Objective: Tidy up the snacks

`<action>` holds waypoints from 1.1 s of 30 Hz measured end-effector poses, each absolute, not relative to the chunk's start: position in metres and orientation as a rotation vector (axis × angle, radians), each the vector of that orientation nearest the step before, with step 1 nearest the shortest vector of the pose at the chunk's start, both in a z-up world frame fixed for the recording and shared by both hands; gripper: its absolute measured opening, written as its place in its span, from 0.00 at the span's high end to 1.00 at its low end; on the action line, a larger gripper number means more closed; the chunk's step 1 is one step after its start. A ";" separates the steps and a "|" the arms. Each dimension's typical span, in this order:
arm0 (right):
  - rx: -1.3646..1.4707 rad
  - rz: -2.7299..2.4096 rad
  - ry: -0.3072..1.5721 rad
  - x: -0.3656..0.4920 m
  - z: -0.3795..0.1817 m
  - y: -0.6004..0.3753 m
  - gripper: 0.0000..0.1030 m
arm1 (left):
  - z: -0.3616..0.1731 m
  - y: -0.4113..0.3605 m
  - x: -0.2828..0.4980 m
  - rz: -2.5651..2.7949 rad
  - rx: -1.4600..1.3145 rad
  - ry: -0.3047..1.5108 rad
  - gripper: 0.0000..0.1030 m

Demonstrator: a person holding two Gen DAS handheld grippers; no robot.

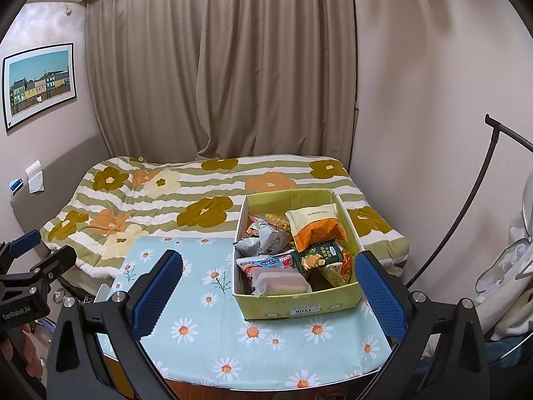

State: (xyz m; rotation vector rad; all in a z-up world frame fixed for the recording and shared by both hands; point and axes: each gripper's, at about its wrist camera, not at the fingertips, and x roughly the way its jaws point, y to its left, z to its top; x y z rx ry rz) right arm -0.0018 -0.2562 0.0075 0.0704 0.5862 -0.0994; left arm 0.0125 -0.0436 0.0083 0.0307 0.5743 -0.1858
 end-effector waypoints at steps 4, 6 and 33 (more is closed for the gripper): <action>0.070 -0.099 0.587 -0.002 0.008 -0.257 0.00 | 0.009 -0.044 0.012 -0.187 0.030 0.575 0.00; 0.069 -0.099 0.587 -0.001 0.008 -0.257 0.00 | 0.009 -0.044 0.012 -0.188 0.028 0.576 0.00; 0.077 -0.097 0.593 0.007 0.008 -0.262 0.00 | 0.006 -0.040 0.018 -0.155 0.047 0.570 0.00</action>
